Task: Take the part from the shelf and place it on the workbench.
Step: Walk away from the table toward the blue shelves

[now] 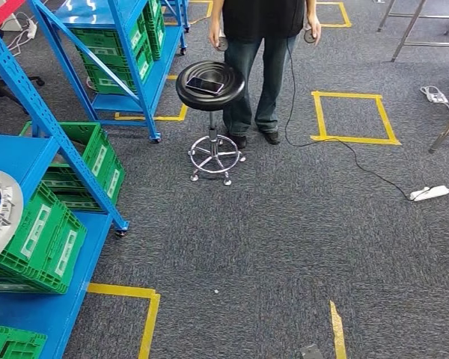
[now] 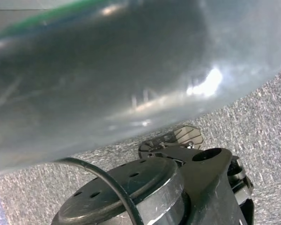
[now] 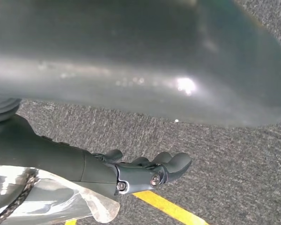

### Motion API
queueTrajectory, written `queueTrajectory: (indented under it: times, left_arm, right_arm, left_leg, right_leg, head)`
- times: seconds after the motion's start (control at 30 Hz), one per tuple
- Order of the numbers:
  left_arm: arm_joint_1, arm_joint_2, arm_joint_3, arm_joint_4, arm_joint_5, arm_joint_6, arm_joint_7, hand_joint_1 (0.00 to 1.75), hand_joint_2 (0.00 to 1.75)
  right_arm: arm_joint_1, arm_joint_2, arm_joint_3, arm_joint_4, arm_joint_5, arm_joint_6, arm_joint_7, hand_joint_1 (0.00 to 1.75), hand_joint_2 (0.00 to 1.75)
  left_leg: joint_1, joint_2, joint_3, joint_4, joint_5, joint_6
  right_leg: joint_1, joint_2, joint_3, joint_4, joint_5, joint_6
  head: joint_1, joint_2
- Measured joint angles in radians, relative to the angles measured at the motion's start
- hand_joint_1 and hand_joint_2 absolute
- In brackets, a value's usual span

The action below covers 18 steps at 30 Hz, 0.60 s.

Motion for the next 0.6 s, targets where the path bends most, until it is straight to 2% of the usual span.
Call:
queueTrajectory:
  times: [0.23,0.3,0.37,0.4,0.47,0.53,0.57,0.6]
  left_arm:
    - [0.0,0.0,0.0,0.0,0.001,-0.003,0.003,0.0,0.0]
    - [0.0,0.001,0.001,0.0,0.002,-0.007,0.006,0.0,0.0]
    - [0.0,0.002,0.001,0.0,0.0,-0.009,0.006,0.0,0.0]
    - [0.0,0.002,0.001,0.0,-0.001,-0.01,0.006,0.0,0.0]
    - [-0.001,0.001,0.001,0.0,-0.003,-0.011,0.006,0.0,0.0]
    - [-0.002,0.001,0.001,0.0,-0.004,-0.011,0.006,0.0,0.0]
    - [-0.002,0.001,0.001,0.0,-0.004,-0.011,0.006,0.0,0.0]
    - [-0.001,0.001,0.001,0.0,-0.004,-0.011,0.006,0.0,0.0]
  right_arm:
    - [0.0,0.0,0.0,0.0,0.0,-0.001,0.001,0.0,0.0]
    - [0.0,0.001,0.0,0.0,0.0,-0.002,0.001,0.0,0.0]
    - [0.0,0.002,0.0,0.0,0.001,-0.002,0.001,0.0,0.0]
    - [-0.001,0.002,0.0,0.0,0.002,-0.003,0.0,0.0,0.0]
    - [-0.001,0.002,0.0,0.0,0.002,-0.004,0.0,0.0,0.0]
    - [0.001,0.002,0.0,0.0,0.002,-0.004,0.0,0.0,0.0]
    - [0.003,0.002,0.0,0.0,0.002,-0.004,0.001,0.0,0.0]
    - [0.004,0.002,0.0,0.0,0.002,-0.004,0.001,0.0,0.0]
  left_leg:
    - [0.001,0.0,0.0,0.0,0.0,0.0]
    - [-0.001,0.0,0.0,0.0,-0.002,0.009]
    - [0.0,0.0,0.013,-0.023,0.005,0.025]
    - [0.003,0.0,0.023,-0.04,0.011,0.032]
    - [0.007,0.0,0.037,-0.059,0.019,0.038]
    - [0.008,-0.001,0.038,-0.058,0.017,0.038]
    - [0.008,-0.002,0.039,-0.057,0.014,0.035]
    - [0.009,-0.004,0.04,-0.056,0.012,0.032]
  right_leg:
    - [0.001,0.0,0.0,0.0,0.0,0.0]
    - [-0.002,-0.001,0.002,-0.007,0.002,0.006]
    - [-0.002,0.0,0.007,-0.014,0.003,0.015]
    - [-0.002,0.004,0.002,-0.001,-0.007,0.016]
    - [-0.003,0.013,-0.045,0.088,-0.053,0.018]
    - [-0.008,0.018,-0.121,0.221,-0.102,0.023]
    - [-0.012,0.018,-0.147,0.26,-0.107,0.027]
    - [-0.015,0.018,-0.161,0.276,-0.101,0.031]
  head:
    - [0.0,0.0]
    - [0.0,0.0]
    - [0.0,0.0]
    - [0.002,0.0]
    - [0.006,0.0]
    - [0.007,0.0]
    - [0.007,0.0]
    - [0.007,0.0]
